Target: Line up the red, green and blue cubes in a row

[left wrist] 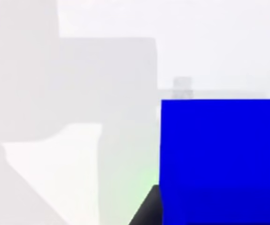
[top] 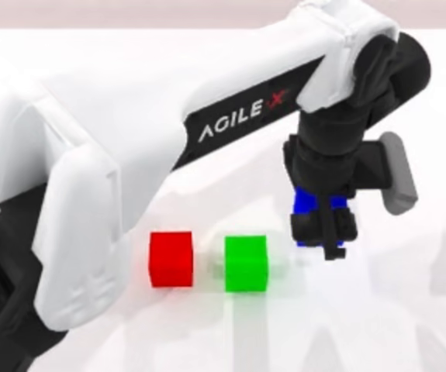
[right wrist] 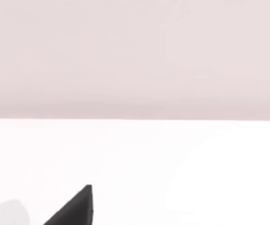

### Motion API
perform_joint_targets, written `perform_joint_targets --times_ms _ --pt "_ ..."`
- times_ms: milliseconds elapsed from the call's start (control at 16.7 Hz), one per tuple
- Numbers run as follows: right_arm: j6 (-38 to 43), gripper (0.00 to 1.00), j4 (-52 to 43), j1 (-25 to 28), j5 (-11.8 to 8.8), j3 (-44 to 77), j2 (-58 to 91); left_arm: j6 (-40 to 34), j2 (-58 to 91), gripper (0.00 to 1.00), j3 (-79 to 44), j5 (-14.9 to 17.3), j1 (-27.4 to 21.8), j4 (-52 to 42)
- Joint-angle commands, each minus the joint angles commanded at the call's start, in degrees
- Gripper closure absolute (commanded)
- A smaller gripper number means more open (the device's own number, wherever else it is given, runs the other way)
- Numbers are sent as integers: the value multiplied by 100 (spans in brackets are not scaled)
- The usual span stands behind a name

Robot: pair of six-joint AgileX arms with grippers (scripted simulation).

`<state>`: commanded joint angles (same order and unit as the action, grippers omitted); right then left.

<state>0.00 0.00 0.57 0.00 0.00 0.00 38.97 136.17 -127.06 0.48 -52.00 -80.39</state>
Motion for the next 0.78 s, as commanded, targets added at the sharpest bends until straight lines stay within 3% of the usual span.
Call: perform_joint_targets --times_ms 480,780 --pt "0 0 0 0 0 0 0 -38 213 100 1069 -1 -33 1288" --pt "0 0 0 0 0 0 0 -39 247 100 1177 -2 -42 1402"
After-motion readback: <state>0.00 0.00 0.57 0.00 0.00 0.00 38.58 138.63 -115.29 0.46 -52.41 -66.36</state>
